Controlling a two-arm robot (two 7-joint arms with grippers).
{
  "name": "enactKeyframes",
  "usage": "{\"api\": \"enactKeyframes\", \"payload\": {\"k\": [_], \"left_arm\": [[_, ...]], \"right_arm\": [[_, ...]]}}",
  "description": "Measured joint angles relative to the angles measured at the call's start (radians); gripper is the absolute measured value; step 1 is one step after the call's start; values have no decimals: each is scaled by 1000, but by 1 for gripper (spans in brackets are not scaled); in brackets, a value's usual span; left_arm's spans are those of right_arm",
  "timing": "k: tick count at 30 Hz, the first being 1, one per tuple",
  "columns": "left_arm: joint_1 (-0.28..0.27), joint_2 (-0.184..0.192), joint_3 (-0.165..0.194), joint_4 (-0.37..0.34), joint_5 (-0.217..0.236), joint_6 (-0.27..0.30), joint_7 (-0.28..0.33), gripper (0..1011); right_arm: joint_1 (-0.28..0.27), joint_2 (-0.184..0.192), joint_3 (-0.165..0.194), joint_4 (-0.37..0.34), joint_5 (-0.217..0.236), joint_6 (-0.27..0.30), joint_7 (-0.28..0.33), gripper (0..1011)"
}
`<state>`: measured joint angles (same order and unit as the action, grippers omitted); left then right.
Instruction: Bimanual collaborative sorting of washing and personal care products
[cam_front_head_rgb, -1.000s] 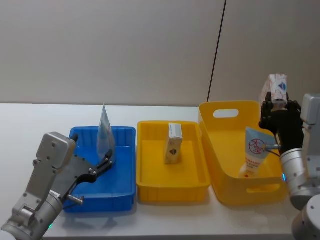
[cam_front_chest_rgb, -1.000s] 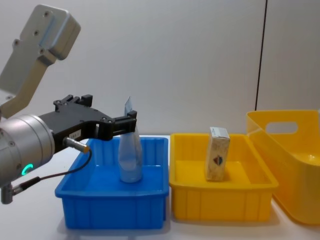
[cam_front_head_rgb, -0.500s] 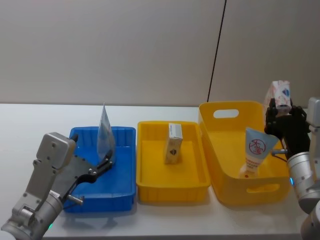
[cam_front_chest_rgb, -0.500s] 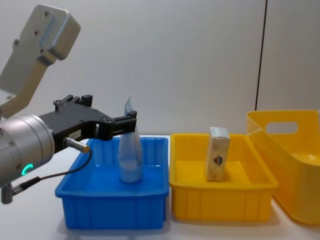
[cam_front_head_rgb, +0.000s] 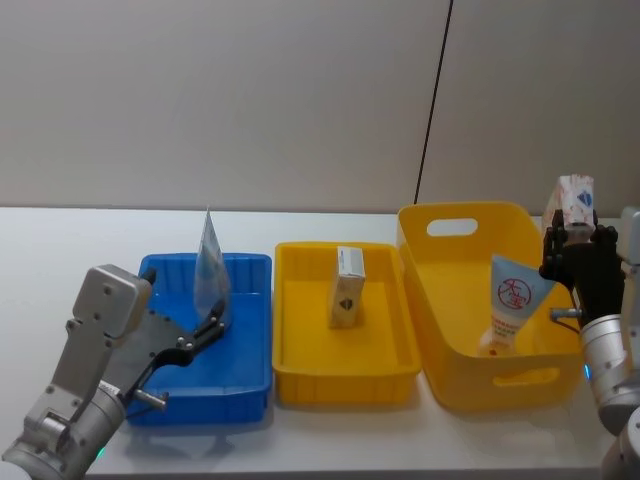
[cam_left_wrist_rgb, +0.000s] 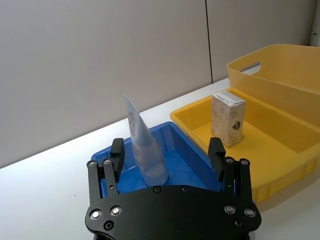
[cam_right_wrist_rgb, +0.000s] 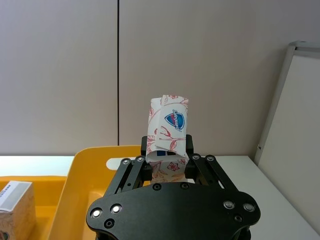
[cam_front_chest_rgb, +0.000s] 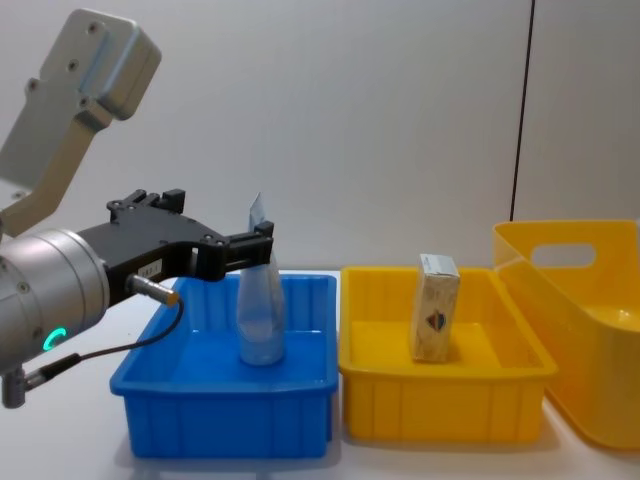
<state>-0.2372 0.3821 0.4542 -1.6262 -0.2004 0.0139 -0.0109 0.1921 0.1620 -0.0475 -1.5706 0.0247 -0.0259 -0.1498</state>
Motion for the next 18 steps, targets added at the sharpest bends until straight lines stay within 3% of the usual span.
{"api": "enactKeyframes", "payload": {"k": [18], "left_arm": [[0,0,0,0,0,0,0,1001]], "right_arm": [[1,-31,18,40,-49,10,-54,311]]}}
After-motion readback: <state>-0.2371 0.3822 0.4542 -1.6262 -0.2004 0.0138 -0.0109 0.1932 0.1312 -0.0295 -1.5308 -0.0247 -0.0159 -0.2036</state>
